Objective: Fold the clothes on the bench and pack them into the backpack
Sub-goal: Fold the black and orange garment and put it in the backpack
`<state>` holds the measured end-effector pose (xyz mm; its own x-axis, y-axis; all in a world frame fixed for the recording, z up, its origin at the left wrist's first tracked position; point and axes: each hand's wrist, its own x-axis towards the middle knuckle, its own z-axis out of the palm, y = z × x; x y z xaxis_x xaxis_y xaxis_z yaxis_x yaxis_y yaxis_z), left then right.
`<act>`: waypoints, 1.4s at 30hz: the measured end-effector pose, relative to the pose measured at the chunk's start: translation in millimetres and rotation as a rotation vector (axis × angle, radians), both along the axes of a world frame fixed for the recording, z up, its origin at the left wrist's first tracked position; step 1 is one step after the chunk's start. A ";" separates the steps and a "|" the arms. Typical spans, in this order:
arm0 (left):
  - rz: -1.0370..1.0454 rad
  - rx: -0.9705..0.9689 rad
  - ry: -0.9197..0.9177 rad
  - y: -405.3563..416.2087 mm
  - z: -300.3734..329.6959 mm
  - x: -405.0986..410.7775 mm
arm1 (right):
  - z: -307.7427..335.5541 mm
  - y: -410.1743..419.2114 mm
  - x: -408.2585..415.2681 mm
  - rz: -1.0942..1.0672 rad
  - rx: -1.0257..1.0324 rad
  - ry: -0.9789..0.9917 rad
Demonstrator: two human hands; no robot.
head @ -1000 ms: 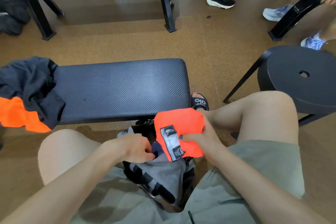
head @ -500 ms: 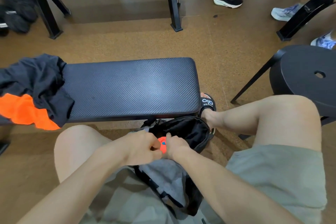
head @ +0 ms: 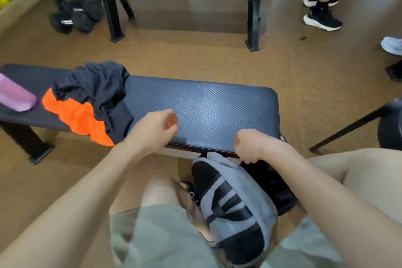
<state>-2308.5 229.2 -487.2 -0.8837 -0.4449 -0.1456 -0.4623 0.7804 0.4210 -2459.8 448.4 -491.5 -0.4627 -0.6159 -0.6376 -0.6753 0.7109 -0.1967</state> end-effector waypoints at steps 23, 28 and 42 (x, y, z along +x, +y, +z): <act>-0.166 0.087 0.019 -20.4 -49.5 -26.4 | -49.0 -130.2 -1.8 -0.674 -0.695 -0.445; -0.184 0.307 0.098 37.2 -45.3 -55.4 | -39.5 -114.1 -14.3 -0.702 -0.611 -0.548; 0.121 -0.176 0.229 -14.7 -28.9 -37.3 | -39.9 14.1 -117.5 -0.603 -0.405 0.282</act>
